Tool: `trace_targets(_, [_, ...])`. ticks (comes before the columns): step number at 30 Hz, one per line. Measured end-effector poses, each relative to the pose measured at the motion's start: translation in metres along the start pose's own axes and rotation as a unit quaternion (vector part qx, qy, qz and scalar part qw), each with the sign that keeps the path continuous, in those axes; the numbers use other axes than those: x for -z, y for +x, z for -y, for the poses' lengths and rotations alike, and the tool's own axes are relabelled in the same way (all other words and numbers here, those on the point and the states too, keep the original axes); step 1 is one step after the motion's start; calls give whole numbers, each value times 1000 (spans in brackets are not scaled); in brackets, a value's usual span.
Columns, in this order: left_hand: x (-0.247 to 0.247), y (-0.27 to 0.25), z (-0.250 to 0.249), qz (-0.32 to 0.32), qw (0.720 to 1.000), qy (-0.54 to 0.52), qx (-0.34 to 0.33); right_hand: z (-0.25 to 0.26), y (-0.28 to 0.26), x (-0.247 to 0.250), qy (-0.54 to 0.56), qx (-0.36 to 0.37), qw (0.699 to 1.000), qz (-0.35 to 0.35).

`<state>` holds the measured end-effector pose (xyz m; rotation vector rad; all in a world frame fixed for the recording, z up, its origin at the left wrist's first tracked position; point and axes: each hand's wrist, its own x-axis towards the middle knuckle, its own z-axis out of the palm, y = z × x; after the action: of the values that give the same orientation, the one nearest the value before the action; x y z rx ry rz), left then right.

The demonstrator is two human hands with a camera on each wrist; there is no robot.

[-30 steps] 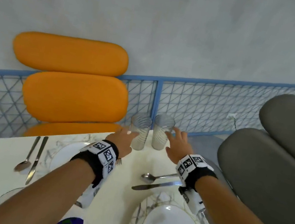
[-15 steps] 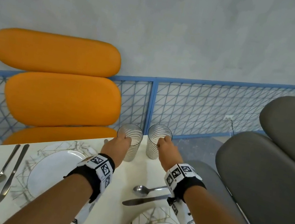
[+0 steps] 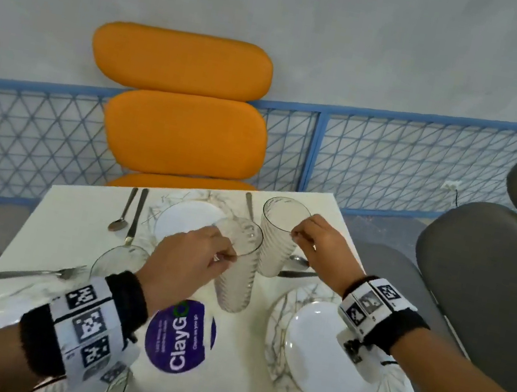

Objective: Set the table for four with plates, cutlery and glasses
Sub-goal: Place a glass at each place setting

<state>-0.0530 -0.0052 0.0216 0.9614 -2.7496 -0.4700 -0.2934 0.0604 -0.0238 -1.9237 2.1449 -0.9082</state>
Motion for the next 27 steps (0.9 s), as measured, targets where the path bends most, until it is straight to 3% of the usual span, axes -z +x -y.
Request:
trace_targets(3, [-14,-53,-7,46,999,9,-3,28,-18,-18,-25,-6,996,83])
trace_targets(6, [-36,-85,-16,49,999,16,-8,48,-31,-35,-48,-5,992,121])
trace_targets(12, [-74,-119,-34,52,989,118,-74,67,-51,-50,-93,6,986,139])
trace_targets(16, [-72,-136,-42,39,995,61,-68,70,-64,-46,-86,-16,990,113])
trace_targets(19, [-48,-150,-36,1,1000,-25,2,75,-83,-38,-11,-15,999,29])
trace_targets(21, [-24,-168,-16,-66,992,-96,41,78,-102,-30,51,-60,997,1])
trace_targets(24, [-5,-204,42,-194,961,-165,106,81,-138,-33,118,-147,981,51])
trace_targets(25, [-8,-218,64,-208,953,-165,149,83,-149,-38,131,-171,974,72])
trace_targets(27, [-18,-243,94,-172,942,-166,237,87,-166,-52,171,-205,958,109])
